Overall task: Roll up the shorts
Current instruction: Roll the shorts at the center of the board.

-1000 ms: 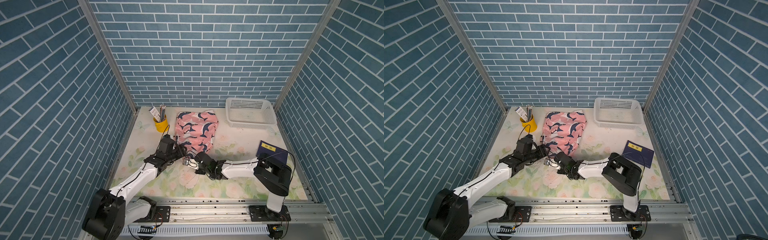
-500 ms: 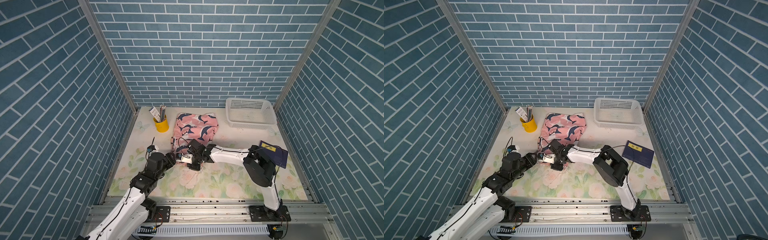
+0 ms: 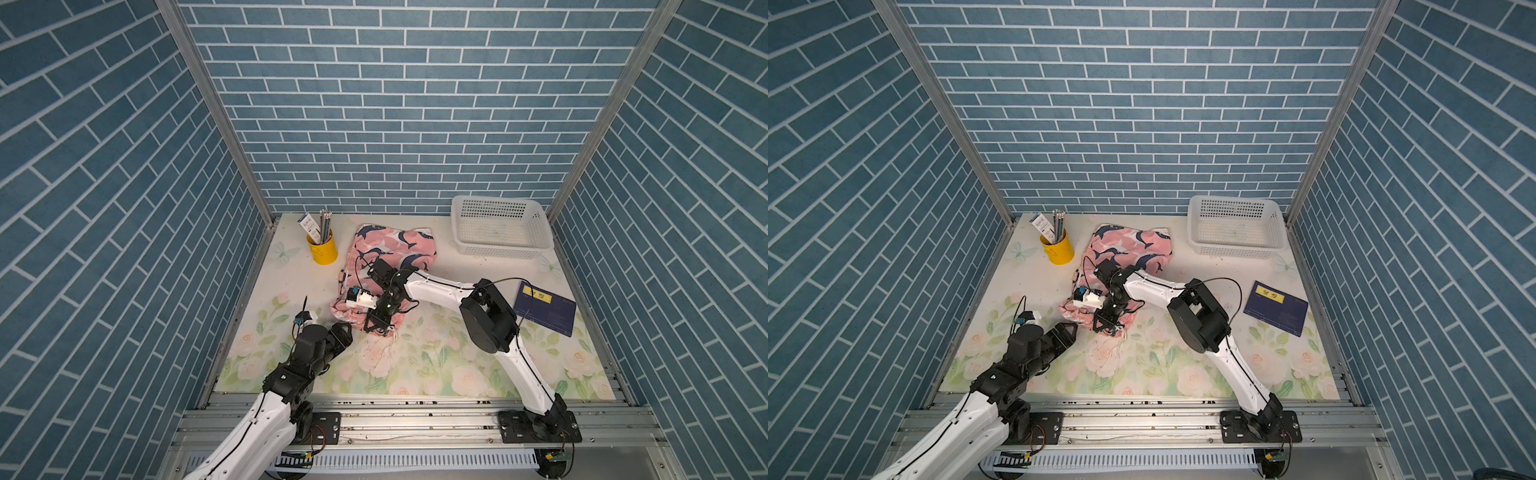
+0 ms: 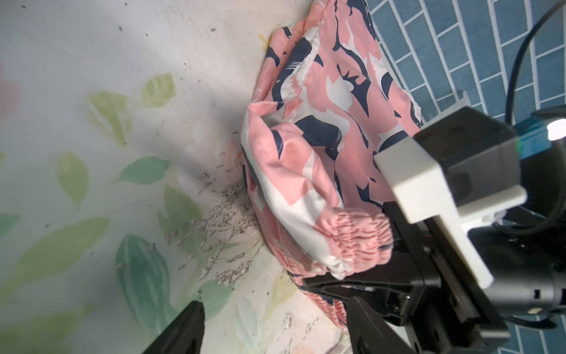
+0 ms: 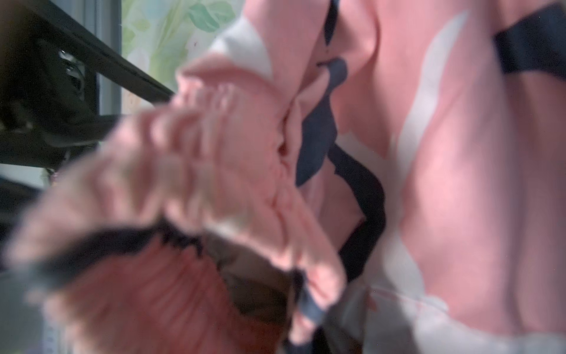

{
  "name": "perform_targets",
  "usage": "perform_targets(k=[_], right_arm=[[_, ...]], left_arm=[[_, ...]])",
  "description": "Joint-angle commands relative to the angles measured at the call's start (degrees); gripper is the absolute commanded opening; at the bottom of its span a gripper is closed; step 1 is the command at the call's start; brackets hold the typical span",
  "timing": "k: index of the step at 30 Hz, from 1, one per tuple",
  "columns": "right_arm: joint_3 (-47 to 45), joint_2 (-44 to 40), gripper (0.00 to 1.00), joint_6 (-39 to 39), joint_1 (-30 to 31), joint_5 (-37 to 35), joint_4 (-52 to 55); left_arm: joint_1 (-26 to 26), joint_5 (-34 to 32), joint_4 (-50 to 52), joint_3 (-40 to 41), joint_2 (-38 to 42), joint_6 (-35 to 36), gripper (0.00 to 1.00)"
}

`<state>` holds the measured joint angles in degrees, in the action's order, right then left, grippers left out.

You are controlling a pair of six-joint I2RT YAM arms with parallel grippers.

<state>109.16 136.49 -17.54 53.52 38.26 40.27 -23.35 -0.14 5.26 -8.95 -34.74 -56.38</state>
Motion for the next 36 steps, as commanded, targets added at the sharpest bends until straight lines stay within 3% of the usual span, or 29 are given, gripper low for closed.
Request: perform_targets(k=[1,10,21,29,33,36], right_arm=[[1.0,2.4,0.00,2.7,-1.2,7.8,5.6],[3.6,6.2,0.00,3.2,-3.0,15.1,6.7],[2.7,7.1,0.00,4.2,-4.0,18.4,4.8],[2.4,7.3,0.00,4.9,-4.4,19.0,4.0],[1.7,7.2,0.00,5.0,-4.4,19.7,3.4],[0.7,6.9,0.00,5.2,-4.7,20.9,2.4]], left_arm=[[-0.3,0.5,-11.5,1.4,-3.8,-0.8,0.81],[-0.2,0.1,-33.9,4.8,-14.4,1.1,0.85],[0.9,0.1,-49.6,4.7,-31.2,3.6,0.83],[1.6,1.3,-58.5,4.3,-44.3,0.2,0.77],[1.6,1.2,-60.6,3.9,-47.4,-0.8,0.66],[1.7,1.0,-60.6,2.8,-49.2,-0.9,0.43]])
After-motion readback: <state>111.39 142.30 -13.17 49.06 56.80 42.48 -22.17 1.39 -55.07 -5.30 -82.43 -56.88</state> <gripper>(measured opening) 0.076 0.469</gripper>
